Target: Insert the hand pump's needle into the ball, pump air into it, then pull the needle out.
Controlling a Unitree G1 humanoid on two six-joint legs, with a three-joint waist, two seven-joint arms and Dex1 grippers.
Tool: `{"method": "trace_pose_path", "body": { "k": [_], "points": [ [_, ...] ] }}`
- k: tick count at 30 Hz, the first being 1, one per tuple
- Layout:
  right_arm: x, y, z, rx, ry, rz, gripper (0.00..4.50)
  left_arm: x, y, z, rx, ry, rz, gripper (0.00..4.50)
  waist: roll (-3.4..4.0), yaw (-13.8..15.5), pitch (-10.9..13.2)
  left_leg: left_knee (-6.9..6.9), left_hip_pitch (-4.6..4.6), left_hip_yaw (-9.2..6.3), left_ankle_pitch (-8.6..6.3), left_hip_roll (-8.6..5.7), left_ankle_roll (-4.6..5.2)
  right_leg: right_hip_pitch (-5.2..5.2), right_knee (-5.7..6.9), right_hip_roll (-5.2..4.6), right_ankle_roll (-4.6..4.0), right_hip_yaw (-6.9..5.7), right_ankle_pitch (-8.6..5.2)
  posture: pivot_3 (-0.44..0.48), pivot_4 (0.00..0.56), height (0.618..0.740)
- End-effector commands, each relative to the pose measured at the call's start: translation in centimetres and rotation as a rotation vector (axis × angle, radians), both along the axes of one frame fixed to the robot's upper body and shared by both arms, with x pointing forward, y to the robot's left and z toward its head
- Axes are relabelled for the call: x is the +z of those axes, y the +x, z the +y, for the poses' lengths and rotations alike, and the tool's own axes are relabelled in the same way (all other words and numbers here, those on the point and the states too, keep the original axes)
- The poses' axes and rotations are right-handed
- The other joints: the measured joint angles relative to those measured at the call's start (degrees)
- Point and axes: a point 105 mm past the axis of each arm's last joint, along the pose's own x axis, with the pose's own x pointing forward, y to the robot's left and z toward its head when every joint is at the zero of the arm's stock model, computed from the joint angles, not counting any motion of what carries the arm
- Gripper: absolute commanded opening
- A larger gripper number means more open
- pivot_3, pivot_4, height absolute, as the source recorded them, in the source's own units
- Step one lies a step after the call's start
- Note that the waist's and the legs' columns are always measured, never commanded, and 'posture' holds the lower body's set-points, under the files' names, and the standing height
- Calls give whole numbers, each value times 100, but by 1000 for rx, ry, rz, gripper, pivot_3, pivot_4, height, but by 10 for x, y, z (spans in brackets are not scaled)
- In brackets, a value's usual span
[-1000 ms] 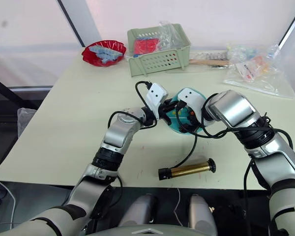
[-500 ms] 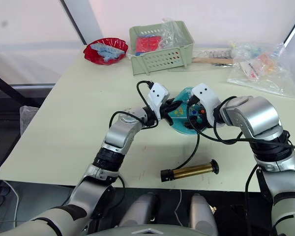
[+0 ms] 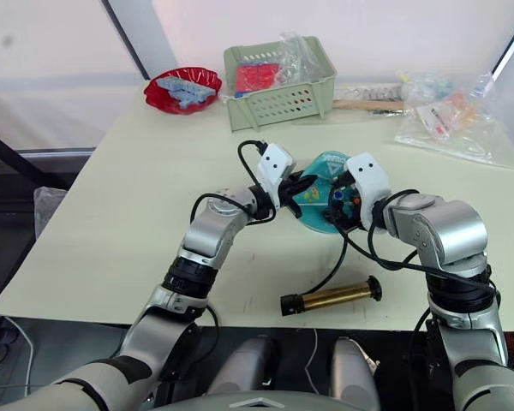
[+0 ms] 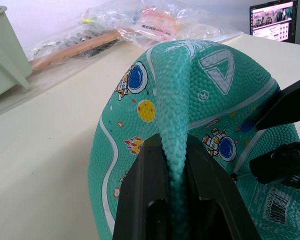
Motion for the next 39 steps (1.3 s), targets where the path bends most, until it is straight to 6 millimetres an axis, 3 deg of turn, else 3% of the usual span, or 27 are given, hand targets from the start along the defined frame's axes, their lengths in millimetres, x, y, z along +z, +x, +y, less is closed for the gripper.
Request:
{"method": "trace_pose_path", "body": {
  "k": [1,12,28,30,33,37,39],
  "points": [
    [17,0,0,-36,51,-114,4442,-29,-3,-2,-3,40,102,0,-2,0,0,1,0,16,2,0,10,-5,-2,1,10,16,8,0,150,737],
    [9,-1,4,-68,91,-115,4442,-30,-5,-3,-7,39,105,0,-7,-7,-2,7,0,74,6,2,34,-29,-4,7,36,89,39,0,150,737],
    [6,8,6,-93,138,-97,4442,-31,-4,-3,-2,38,109,0,-6,-10,-3,4,-10,8,5,0,36,-14,-5,6,29,29,40,0,150,737],
    [6,9,6,-94,140,-99,3687,-31,-4,-3,-2,38,110,0,-5,-12,-3,4,-10,-4,6,0,36,-8,-6,7,27,17,40,0,150,737],
    [5,8,6,-91,137,-99,2071,-32,-4,-3,-2,39,110,0,-5,-12,-3,4,-10,-6,6,-4,36,-4,-10,6,27,14,40,0,150,737],
    [5,8,6,-90,132,-104,334,-32,-5,-2,-2,39,111,0,-5,-14,-3,4,-10,-8,6,-6,36,-3,-11,5,27,12,40,0,150,737],
    [6,8,6,-89,126,-111,329,-32,-6,-2,-3,39,111,0,-5,-15,-3,4,-10,-8,6,-6,36,-2,-12,5,27,11,40,0,150,737]
  ]
}}
